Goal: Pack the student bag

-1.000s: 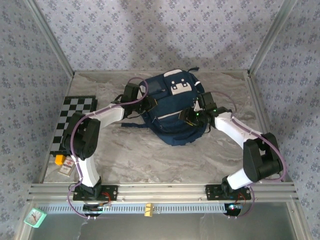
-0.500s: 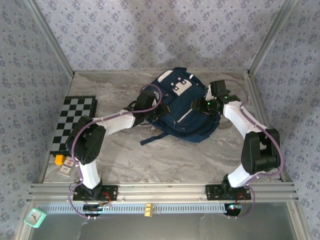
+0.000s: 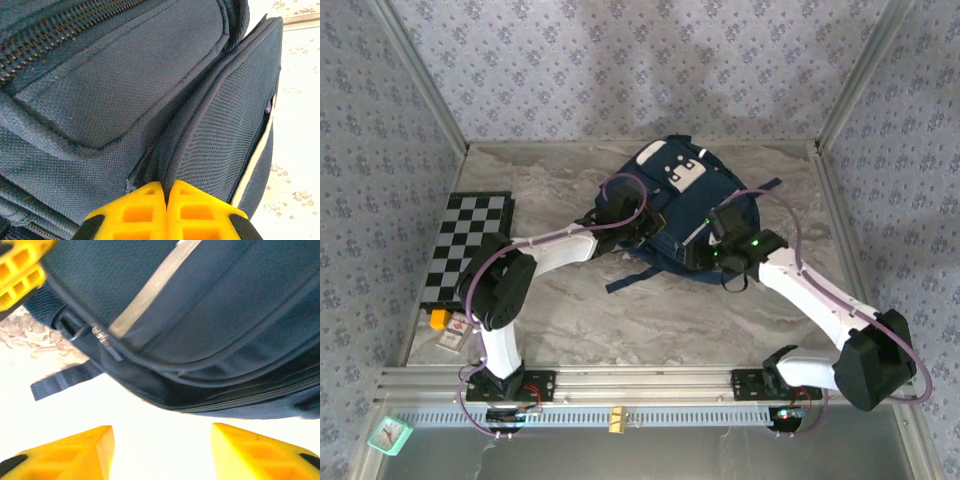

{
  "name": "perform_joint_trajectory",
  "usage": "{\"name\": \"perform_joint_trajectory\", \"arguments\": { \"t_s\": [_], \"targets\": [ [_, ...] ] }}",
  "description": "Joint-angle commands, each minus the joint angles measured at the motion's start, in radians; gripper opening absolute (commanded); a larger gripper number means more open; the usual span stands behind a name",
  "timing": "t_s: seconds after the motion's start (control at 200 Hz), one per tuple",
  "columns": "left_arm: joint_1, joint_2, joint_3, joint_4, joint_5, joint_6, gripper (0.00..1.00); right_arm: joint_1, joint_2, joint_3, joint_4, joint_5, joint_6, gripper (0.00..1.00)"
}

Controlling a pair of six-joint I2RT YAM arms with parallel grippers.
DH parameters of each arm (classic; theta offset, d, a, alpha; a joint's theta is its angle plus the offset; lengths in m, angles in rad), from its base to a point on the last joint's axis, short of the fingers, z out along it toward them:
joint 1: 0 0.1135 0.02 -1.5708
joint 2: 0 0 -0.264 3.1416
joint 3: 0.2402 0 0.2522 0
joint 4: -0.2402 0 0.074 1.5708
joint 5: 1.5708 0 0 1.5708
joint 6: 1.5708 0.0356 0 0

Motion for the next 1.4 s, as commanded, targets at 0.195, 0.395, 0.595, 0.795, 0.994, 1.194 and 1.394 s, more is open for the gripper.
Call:
{"name": "perform_joint_trajectory", "arguments": {
  "t_s": [0.195, 0.395, 0.595, 0.795, 0.994, 1.194, 1.394],
  "targets": [
    [-0.034, -0.011, 0.001, 0.06, 0.012, -0.041, 0.0, 0.113, 0.134, -0.019, 0.277, 0.145, 0.126, 0.37],
    [-0.034, -0.017, 0.004, 0.05, 0.013, -0.034, 0.0, 0.129, 0.194, -0.038, 0.325, 0.278, 0.157, 0.3],
    [-0.034, -0.012, 0.015, 0.035, 0.014, -0.022, 0.0, 0.148, 0.213, -0.059, 0.317, 0.35, 0.171, 0.34],
    [-0.035, -0.008, 0.02, 0.039, 0.02, -0.024, 0.0, 0.154, 0.241, -0.078, 0.4, 0.372, 0.131, 0.29],
    [-0.042, -0.011, 0.023, 0.042, 0.024, -0.024, 0.0, 0.151, 0.283, -0.052, 0.425, 0.385, 0.107, 0.27],
    [-0.041, -0.015, 0.023, 0.027, 0.023, -0.018, 0.0, 0.157, 0.3, -0.026, 0.442, 0.407, 0.059, 0.16],
    [-0.027, -0.012, 0.017, 0.025, 0.028, -0.016, 0.0, 0.163, 0.27, -0.025, 0.387, 0.423, 0.048, 0.06]
  ]
}}
